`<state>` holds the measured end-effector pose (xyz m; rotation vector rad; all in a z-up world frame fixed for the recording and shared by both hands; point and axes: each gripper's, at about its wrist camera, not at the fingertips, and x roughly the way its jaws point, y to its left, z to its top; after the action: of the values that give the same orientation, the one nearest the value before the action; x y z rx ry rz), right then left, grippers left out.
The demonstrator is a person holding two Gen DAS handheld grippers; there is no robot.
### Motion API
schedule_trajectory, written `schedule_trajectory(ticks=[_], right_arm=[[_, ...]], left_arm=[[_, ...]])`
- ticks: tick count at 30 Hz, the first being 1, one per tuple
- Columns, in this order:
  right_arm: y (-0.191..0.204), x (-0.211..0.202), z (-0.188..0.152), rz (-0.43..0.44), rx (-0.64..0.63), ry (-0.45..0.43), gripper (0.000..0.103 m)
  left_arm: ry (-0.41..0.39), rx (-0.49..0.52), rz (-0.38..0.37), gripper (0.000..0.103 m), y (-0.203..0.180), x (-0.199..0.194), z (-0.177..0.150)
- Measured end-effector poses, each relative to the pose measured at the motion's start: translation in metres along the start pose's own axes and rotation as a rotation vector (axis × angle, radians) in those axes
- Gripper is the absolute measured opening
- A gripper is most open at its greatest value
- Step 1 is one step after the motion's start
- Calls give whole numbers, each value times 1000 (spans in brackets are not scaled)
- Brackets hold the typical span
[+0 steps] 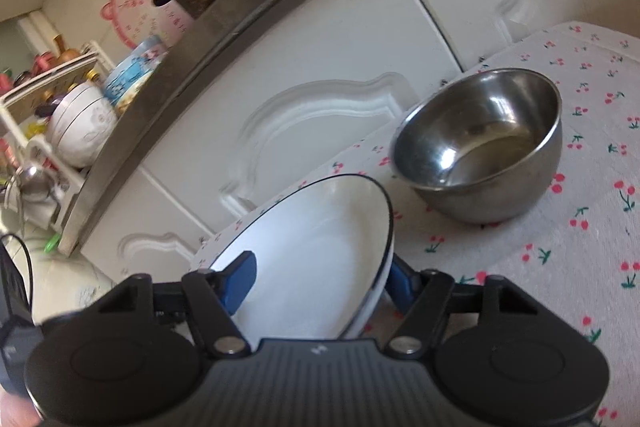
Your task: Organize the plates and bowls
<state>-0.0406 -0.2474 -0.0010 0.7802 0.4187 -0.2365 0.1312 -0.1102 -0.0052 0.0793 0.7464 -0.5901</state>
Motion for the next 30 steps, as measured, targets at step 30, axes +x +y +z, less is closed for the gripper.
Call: schedule_trajectory(ticks=[30], right_arm=[[28, -101, -26, 128, -89, -12, 46]], left_arm=[[-93, -162, -48, 12, -4, -141, -63]])
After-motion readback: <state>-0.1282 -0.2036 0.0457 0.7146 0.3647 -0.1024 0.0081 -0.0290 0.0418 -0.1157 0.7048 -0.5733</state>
